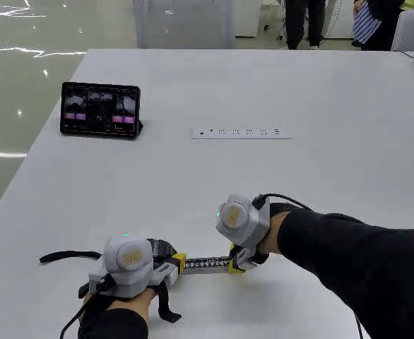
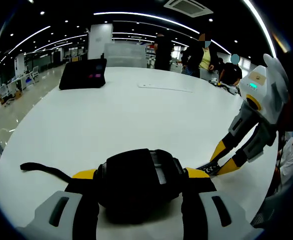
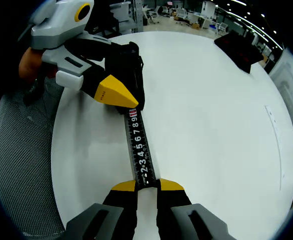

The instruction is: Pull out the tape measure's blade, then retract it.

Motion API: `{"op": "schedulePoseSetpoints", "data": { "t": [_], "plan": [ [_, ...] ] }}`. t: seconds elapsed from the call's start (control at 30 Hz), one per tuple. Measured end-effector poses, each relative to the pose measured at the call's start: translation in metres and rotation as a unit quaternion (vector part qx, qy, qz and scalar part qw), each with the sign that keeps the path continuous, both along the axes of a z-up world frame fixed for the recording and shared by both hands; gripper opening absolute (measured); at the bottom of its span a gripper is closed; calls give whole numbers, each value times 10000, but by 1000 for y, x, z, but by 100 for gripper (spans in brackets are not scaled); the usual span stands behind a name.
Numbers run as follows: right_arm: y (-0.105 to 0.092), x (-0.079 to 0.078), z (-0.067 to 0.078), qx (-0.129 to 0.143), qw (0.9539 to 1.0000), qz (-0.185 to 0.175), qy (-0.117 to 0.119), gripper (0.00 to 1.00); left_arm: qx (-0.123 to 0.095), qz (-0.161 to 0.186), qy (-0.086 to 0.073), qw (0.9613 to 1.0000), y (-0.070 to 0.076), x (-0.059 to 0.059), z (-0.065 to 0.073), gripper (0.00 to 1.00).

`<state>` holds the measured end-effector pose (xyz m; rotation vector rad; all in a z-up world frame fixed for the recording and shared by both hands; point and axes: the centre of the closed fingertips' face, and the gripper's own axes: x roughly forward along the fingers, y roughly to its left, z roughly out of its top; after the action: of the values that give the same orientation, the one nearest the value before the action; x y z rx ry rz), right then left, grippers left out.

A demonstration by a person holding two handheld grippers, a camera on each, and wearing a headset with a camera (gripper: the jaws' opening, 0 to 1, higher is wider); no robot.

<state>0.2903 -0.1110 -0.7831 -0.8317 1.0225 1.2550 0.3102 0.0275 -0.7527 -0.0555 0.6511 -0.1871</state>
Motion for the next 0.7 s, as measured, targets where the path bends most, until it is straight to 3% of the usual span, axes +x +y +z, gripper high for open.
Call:
{"op": "schedulePoseSetpoints", "data": {
  "t": [0.7],
  "plan": [
    [8,-1,0,14,10000,-1,33,10,-14,-16,8,10000,0,1,0,63]
  ]
}}
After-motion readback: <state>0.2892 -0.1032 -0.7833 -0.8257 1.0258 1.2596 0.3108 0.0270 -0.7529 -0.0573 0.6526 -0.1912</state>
